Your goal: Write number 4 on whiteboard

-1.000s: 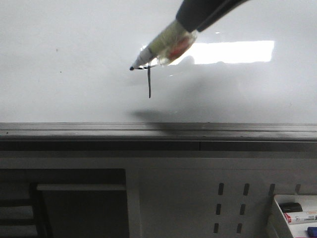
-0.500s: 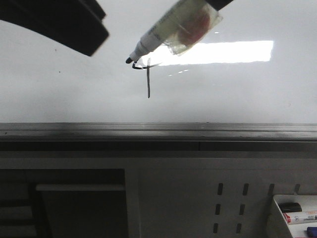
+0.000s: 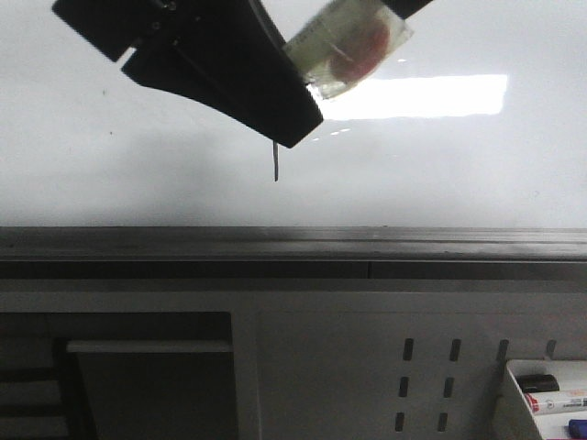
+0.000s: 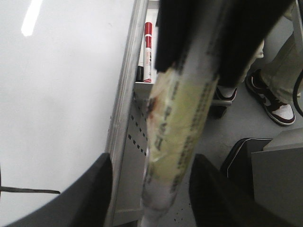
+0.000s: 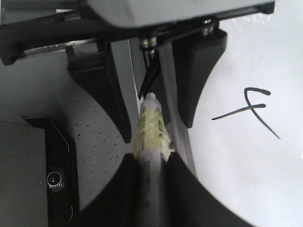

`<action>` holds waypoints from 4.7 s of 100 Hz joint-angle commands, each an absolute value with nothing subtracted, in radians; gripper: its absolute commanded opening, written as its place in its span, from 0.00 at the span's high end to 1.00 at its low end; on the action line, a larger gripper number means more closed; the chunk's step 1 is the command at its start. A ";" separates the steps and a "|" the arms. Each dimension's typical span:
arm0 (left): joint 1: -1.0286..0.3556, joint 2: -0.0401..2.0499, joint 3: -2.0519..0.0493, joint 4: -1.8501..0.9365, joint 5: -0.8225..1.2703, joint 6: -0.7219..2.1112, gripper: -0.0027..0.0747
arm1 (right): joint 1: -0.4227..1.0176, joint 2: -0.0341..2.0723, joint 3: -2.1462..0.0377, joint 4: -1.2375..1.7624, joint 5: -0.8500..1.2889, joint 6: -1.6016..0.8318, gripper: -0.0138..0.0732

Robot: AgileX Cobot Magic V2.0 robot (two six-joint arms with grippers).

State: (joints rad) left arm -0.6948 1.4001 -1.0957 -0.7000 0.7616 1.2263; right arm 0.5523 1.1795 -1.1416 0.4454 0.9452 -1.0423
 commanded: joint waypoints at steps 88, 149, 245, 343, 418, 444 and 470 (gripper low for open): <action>-0.694 1.331 -1.130 -0.565 0.721 1.004 0.99 | 0.502 1.066 -1.215 0.283 0.918 -0.828 0.40; -0.167 1.100 -0.855 -0.170 0.548 0.141 0.99 | 0.346 0.947 -1.213 0.229 0.981 -0.721 0.41; -0.101 1.218 -0.855 -0.227 0.446 0.141 0.98 | 0.346 0.947 -1.213 0.229 1.013 -0.721 0.41; -0.101 0.699 -0.861 -0.062 0.752 0.141 0.32 | 0.346 0.784 -1.039 -0.050 0.878 -0.079 0.62; -0.101 0.372 -0.301 -0.044 0.401 0.139 0.99 | 0.346 0.555 -0.470 -0.041 0.454 -0.064 0.92; -0.088 0.255 -0.204 -0.022 0.326 0.139 0.99 | 0.346 0.555 -0.470 -0.041 0.459 -0.064 0.92; -0.073 0.044 0.007 -0.094 -0.051 0.139 0.99 | 0.346 0.555 -0.470 -0.041 0.459 -0.064 0.92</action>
State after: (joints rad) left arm -0.0766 0.0864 -0.0326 -0.0591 0.1608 0.1508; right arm 0.3499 0.5539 -0.4440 -0.0375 0.5221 -0.0665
